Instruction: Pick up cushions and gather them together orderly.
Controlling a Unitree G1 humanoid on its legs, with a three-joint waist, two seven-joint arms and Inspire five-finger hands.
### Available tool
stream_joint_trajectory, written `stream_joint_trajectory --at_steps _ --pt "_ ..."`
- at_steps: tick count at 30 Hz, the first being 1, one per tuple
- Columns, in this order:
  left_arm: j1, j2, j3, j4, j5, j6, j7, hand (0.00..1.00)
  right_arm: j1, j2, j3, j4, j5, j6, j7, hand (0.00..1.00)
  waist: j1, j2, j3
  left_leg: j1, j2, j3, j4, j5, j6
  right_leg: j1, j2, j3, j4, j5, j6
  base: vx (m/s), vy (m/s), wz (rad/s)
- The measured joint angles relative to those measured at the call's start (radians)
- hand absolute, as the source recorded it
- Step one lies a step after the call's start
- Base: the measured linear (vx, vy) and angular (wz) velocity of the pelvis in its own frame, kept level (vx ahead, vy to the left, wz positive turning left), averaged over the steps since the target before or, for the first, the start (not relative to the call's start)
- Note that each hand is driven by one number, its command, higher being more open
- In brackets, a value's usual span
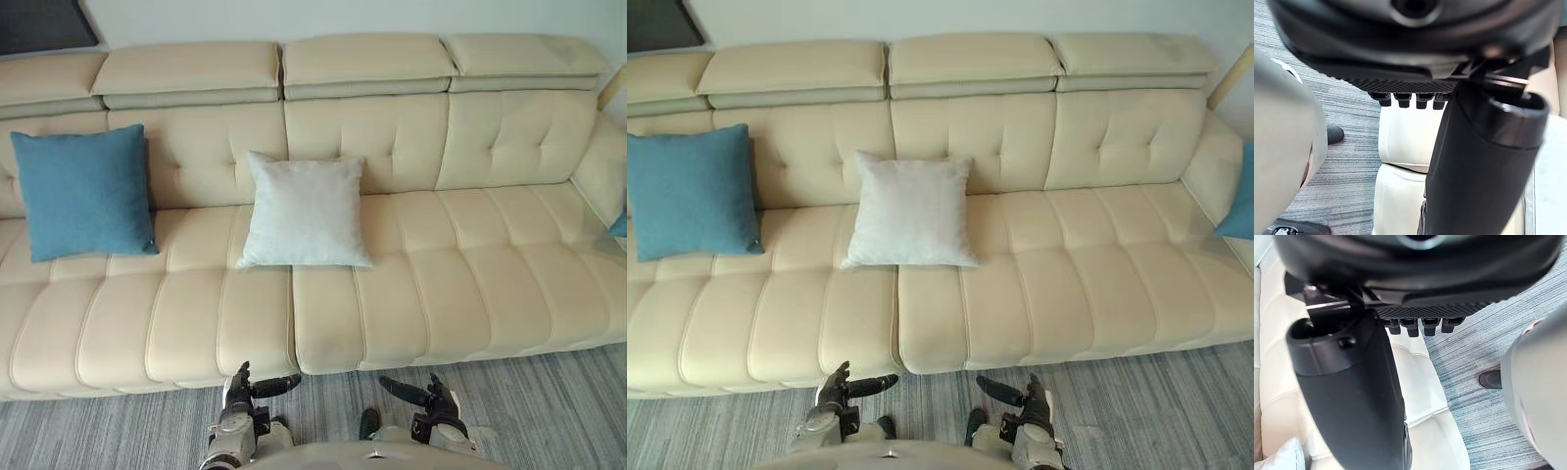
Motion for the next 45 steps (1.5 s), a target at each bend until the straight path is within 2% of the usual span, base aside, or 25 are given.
stream_joint_trajectory --at_steps 4,10,11,12,14,15,16,18,22,23,24,25,26,27,28,29,30,34,37,39,41,42,43,44,45 --pt "-0.002 0.0 -0.001 0.011 0.002 0.011 -0.008 1.0 0.002 0.0 -0.01 0.015 0.0 0.001 0.0 1.0 0.0 -0.001 -0.004 0.03 -0.003 0.002 -0.009 -0.007 -0.002 0.031 0.017 0.053 -0.071 0.048 0.006 0.04 0.039 -0.42" --pt "-0.007 0.011 -0.001 0.015 0.032 0.014 -0.008 1.0 -0.017 -0.002 -0.018 0.039 0.001 0.003 0.007 1.0 0.002 -0.005 0.001 0.062 0.015 0.118 0.035 -0.069 -0.002 0.003 0.053 0.206 -0.107 0.111 0.012 -0.09 0.06 -0.84" --pt "-0.006 0.015 -0.002 0.019 0.032 0.015 -0.008 1.0 -0.033 -0.006 -0.015 0.048 0.0 0.003 0.006 1.0 0.0 -0.006 0.004 0.068 0.021 0.17 0.03 -0.09 0.0 -0.013 0.048 0.191 -0.123 0.102 -0.025 -0.11 0.079 -1.17" --pt "-0.007 0.016 -0.009 0.029 0.031 0.015 -0.007 1.0 -0.043 -0.012 -0.014 0.067 0.0 0.004 0.006 1.0 0.0 0.007 0.009 0.073 0.03 0.207 0.01 -0.09 -0.002 -0.017 0.027 0.101 -0.132 0.104 -0.043 -0.07 0.066 -1.27" --pt "-0.005 0.029 -0.017 0.035 0.031 0.017 -0.007 1.0 -0.057 -0.015 -0.014 0.083 0.0 0.011 0.005 1.0 -0.002 0.006 0.014 0.086 0.042 0.26 0.015 -0.093 -0.009 -0.051 -0.012 -0.058 -0.066 0.09 -0.069 0.02 -0.001 -1.1" --pt "-0.005 0.043 -0.041 0.049 0.031 0.019 -0.006 1.0 -0.066 -0.03 -0.011 0.09 0.0 0.011 0.005 1.0 -0.009 0.017 0.022 0.106 0.062 0.332 0.022 -0.087 -0.019 -0.062 -0.064 -0.261 -0.016 0.067 -0.118 0.1 -0.047 -1.37" --pt "0.0 0.045 -0.044 0.051 0.031 0.021 -0.007 1.0 -0.078 -0.042 -0.006 0.109 0.0 0.01 0.005 1.0 -0.01 0.027 0.025 0.123 0.079 0.368 0.027 -0.086 -0.027 -0.055 -0.087 -0.377 0.007 0.052 -0.145 0.15 -0.063 -1.52" --pt "0.006 0.068 -0.053 0.053 0.031 0.021 -0.007 1.0 -0.099 -0.051 -0.001 0.138 -0.001 0.01 0.004 1.0 -0.009 0.03 0.023 0.136 0.096 0.38 0.032 -0.081 -0.036 -0.059 -0.095 -0.54 0.036 0.046 -0.132 0.21 -0.125 -1.35" --pt "-0.011 0.068 -0.126 0.071 0.036 0.019 -0.009 1.0 -0.095 -0.11 -0.001 0.151 -0.002 0.012 0.002 1.0 -0.01 0.073 0.038 0.196 0.126 0.376 0.044 -0.063 -0.038 -0.068 -0.032 -0.455 0.064 -0.008 -0.131 0.23 -0.133 -0.96" --pt "-0.015 0.065 -0.139 0.07 0.041 0.015 -0.01 1.0 -0.089 -0.117 -0.001 0.152 -0.002 0.011 -0.001 1.0 -0.017 0.071 0.04 0.194 0.149 0.367 0.107 -0.055 -0.036 -0.057 -0.024 -0.44 0.07 -0.026 -0.134 0.2 -0.163 -0.7" --pt "-0.016 0.066 -0.152 0.07 0.041 0.015 -0.011 1.0 -0.086 -0.119 -0.002 0.154 -0.002 0.011 -0.002 1.0 -0.024 0.07 0.04 0.177 0.178 0.347 0.18 -0.05 -0.028 -0.043 -0.014 -0.43 0.063 -0.035 -0.136 0.18 -0.224 -0.45" --pt "-0.018 0.066 -0.158 0.071 0.042 0.015 -0.018 1.0 -0.078 -0.12 0.007 0.161 -0.001 0.011 -0.004 1.0 -0.033 0.065 0.046 0.138 0.225 0.301 0.326 -0.023 0.014 -0.014 0.008 -0.412 0.043 -0.046 -0.137 0.16 -0.251 -0.31" --pt "-0.018 0.066 -0.158 0.071 0.042 0.015 -0.019 1.0 -0.076 -0.121 0.007 0.161 -0.001 0.011 -0.004 1.0 -0.033 0.063 0.047 0.128 0.235 0.289 0.359 -0.013 0.029 -0.008 0.012 -0.408 0.038 -0.046 -0.137 0.15 -0.251 -0.66" --pt "-0.014 0.071 -0.157 0.06 0.054 0.007 -0.02 1.0 -0.071 -0.116 0.029 0.165 0.001 0.011 -0.006 1.0 -0.028 0.05 0.06 0.029 0.284 0.175 0.601 -0.007 0.101 0.042 0.053 -0.364 -0.001 -0.062 -0.153 0.14 -0.206 -0.68" --pt "-0.019 0.076 -0.157 0.058 0.061 0.001 -0.021 1.0 -0.075 -0.117 0.034 0.165 0.0 0.011 -0.011 1.0 -0.028 0.054 0.068 -0.019 0.271 0.116 0.676 -0.056 0.096 0.055 0.064 -0.34 -0.006 -0.067 -0.162 0.13 -0.126 -0.99" --pt "-0.03 0.08 -0.157 0.047 0.062 -0.006 -0.023 1.0 -0.078 -0.12 0.033 0.167 0.0 0.011 -0.018 1.0 -0.025 0.052 0.08 -0.089 0.214 0.024 0.721 -0.109 0.067 0.072 0.078 -0.307 -0.012 -0.074 -0.172 0.16 -0.1 -0.89" --pt "-0.035 0.079 -0.158 0.038 0.062 -0.004 -0.023 1.0 -0.079 -0.12 0.031 0.169 0.001 0.011 -0.022 1.0 -0.018 0.049 0.086 -0.134 0.157 -0.03 0.703 -0.139 0.058 0.085 0.088 -0.273 -0.023 -0.074 -0.173 0.13 -0.049 -1.04" --pt "-0.037 0.067 -0.146 -0.008 0.056 -0.002 -0.021 1.0 -0.078 -0.096 0.002 0.157 0.002 0.012 -0.034 1.0 0.004 0.05 0.111 -0.243 -0.015 -0.15 0.404 -0.159 0.053 0.119 0.114 -0.171 -0.049 -0.08 -0.175 0.15 0.0 -0.82" --pt "-0.036 0.051 -0.109 -0.028 0.052 -0.002 -0.02 1.0 -0.076 -0.073 -0.006 0.121 0.002 0.014 -0.042 1.0 0.033 0.044 0.116 -0.264 -0.105 -0.25 0.105 -0.081 0.026 0.135 0.133 -0.046 -0.05 -0.106 -0.162 0.29 0.074 -1.26" --pt "-0.028 0.054 -0.108 -0.028 0.049 -0.002 -0.02 1.0 -0.071 -0.055 -0.006 0.116 0.002 0.015 -0.043 1.0 0.057 0.043 0.095 -0.24 -0.115 -0.284 0.086 0.026 0.056 0.149 0.148 0.043 -0.029 -0.144 -0.139 0.43 0.101 -1.31" --pt "-0.019 0.056 -0.092 -0.031 0.048 0.001 -0.022 1.0 -0.049 -0.031 -0.006 0.089 0.001 0.018 -0.043 1.0 0.057 0.021 0.078 -0.223 -0.103 -0.225 0.153 0.03 0.08 0.141 0.126 0.097 0.07 -0.222 -0.088 0.48 0.112 -1.07" --pt "-0.014 0.054 -0.086 -0.031 0.049 0.008 -0.022 1.0 -0.037 -0.016 -0.005 0.071 0.001 0.018 -0.043 1.0 0.062 0.0 0.063 -0.203 -0.107 -0.177 0.18 -0.016 0.089 0.107 0.095 0.101 0.177 -0.267 -0.047 0.44 0.105 -0.86" --pt "-0.013 0.055 -0.086 -0.029 0.05 0.009 -0.022 1.0 -0.035 -0.013 -0.005 0.068 0.0 0.017 -0.042 1.0 0.062 -0.005 0.06 -0.194 -0.108 -0.166 0.183 -0.026 0.095 0.097 0.086 0.099 0.205 -0.277 -0.032 0.36 0.082 -0.93" --pt "-0.006 0.066 -0.088 -0.025 0.05 0.013 -0.025 1.0 -0.035 0.0 -0.003 0.062 0.0 0.018 -0.036 1.0 0.063 -0.017 0.056 -0.143 -0.113 -0.117 0.185 -0.06 0.113 0.056 0.045 0.084 0.359 -0.3 0.034 0.35 0.08 -0.74" --pt "-0.005 0.067 -0.091 -0.021 0.05 0.016 -0.026 1.0 -0.039 0.001 -0.003 0.057 0.0 0.022 -0.033 1.0 0.061 -0.015 0.057 -0.11 -0.114 -0.107 0.185 -0.079 0.124 0.018 0.02 0.057 0.469 -0.296 0.076 0.43 0.085 -0.79"
